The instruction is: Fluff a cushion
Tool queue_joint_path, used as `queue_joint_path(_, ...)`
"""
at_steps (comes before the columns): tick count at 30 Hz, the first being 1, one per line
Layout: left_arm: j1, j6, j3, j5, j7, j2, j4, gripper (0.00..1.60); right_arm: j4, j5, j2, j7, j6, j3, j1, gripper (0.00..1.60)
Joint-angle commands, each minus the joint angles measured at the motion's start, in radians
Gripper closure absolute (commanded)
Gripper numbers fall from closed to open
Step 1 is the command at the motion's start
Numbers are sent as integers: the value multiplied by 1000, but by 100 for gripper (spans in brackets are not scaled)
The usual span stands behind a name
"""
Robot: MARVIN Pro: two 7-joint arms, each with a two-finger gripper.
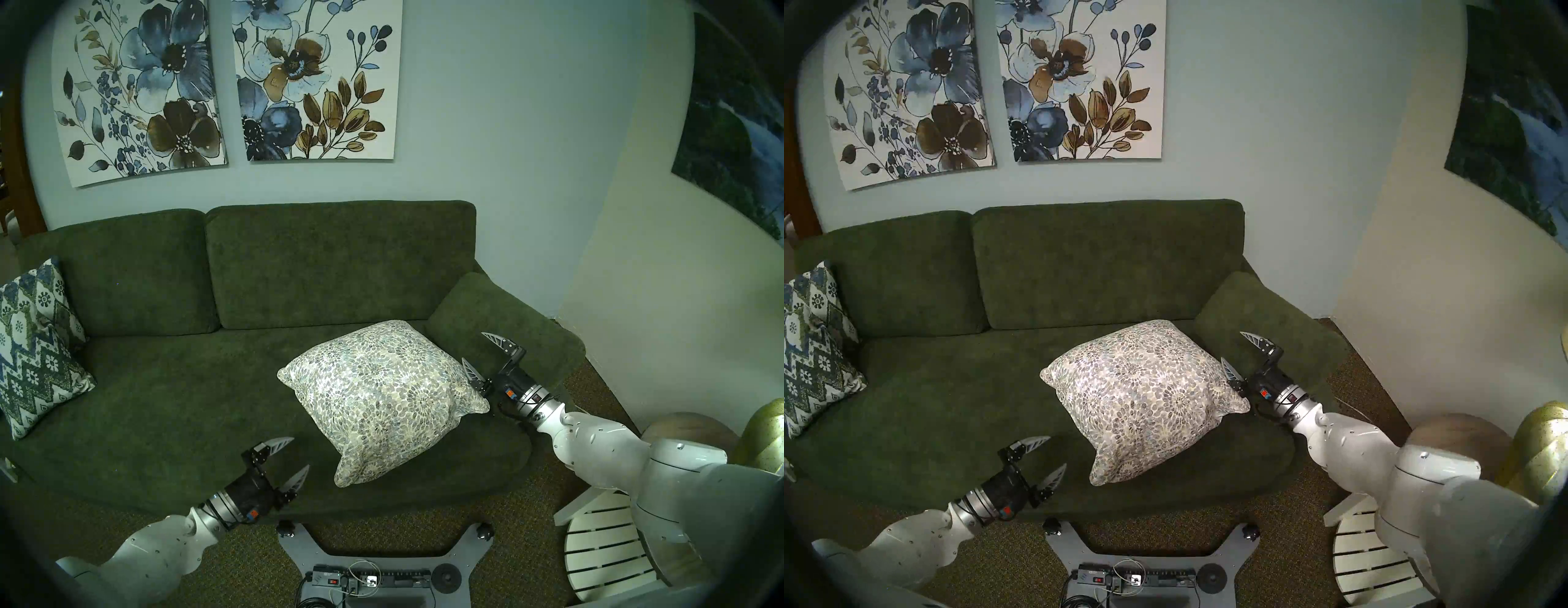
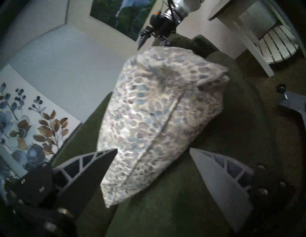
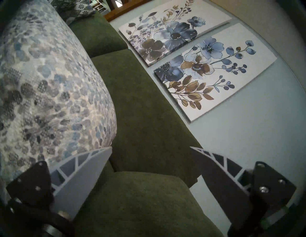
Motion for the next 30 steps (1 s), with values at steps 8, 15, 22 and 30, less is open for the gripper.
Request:
queue_joint_path(8, -146, -1, -68, 7, 112, 29, -227, 0, -45, -24, 53, -36, 1, 12, 39, 0)
queue_joint_path(15, -219, -1, -79, 10, 95, 6, -331, 0, -98, -37, 66, -63, 1, 40, 106, 0)
queue_joint_path(22, -268, -1, -46, 20, 76, -63, -424, 0, -204, -63, 11, -89, 1, 43, 116, 0)
queue_joint_path(30, -187, 21, 26, 58, 40, -111, -414, 0, -278, -85, -95, -65, 16, -31, -13, 0)
